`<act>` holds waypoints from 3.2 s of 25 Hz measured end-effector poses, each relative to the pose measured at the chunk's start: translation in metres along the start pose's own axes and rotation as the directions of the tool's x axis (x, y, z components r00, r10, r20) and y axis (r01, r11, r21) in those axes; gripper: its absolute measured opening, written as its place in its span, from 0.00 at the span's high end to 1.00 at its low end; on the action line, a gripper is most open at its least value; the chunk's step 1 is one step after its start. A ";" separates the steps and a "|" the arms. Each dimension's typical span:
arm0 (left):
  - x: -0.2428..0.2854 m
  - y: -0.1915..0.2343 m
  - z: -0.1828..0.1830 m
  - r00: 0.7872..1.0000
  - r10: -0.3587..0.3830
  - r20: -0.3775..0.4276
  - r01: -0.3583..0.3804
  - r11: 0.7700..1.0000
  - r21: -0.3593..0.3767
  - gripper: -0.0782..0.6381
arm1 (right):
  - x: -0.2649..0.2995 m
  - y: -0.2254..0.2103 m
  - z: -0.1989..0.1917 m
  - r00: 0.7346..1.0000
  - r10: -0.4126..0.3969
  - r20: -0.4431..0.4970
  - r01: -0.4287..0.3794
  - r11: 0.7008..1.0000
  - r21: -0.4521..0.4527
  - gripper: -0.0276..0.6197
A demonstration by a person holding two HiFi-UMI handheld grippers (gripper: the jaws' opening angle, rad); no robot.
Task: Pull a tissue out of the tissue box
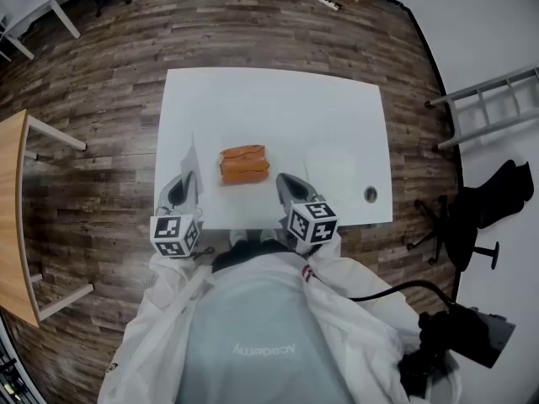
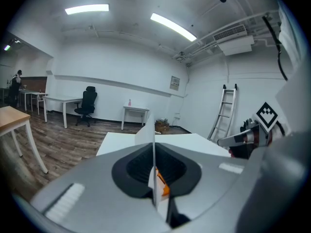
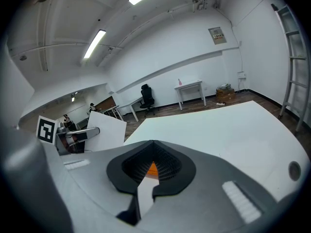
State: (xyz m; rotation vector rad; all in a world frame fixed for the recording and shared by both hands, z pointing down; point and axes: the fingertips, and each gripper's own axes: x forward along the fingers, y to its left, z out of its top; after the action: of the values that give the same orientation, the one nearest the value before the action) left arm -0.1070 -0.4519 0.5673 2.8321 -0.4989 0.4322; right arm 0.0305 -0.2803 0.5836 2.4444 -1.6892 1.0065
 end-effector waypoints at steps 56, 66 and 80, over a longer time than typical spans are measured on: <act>-0.131 -0.188 -0.016 0.937 0.323 0.131 -0.330 0.943 0.036 0.89 | -0.171 -0.087 -0.044 0.963 0.263 0.053 -0.260 0.964 -0.061 0.96; -0.146 -0.218 -0.031 0.947 0.299 0.119 -0.304 0.952 0.031 0.89 | -0.199 -0.080 -0.063 0.961 0.273 0.042 -0.270 0.961 -0.061 0.96; -0.139 -0.249 -0.055 0.976 0.199 0.088 -0.201 0.979 0.015 0.89 | -0.240 -0.100 -0.093 0.985 0.169 0.039 -0.168 0.985 -0.026 0.96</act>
State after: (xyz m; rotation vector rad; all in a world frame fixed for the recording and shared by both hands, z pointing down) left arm -0.1551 -0.1683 0.5293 2.8441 -0.8069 0.3552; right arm 0.0171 -0.0044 0.5708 2.3574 -1.9373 0.9515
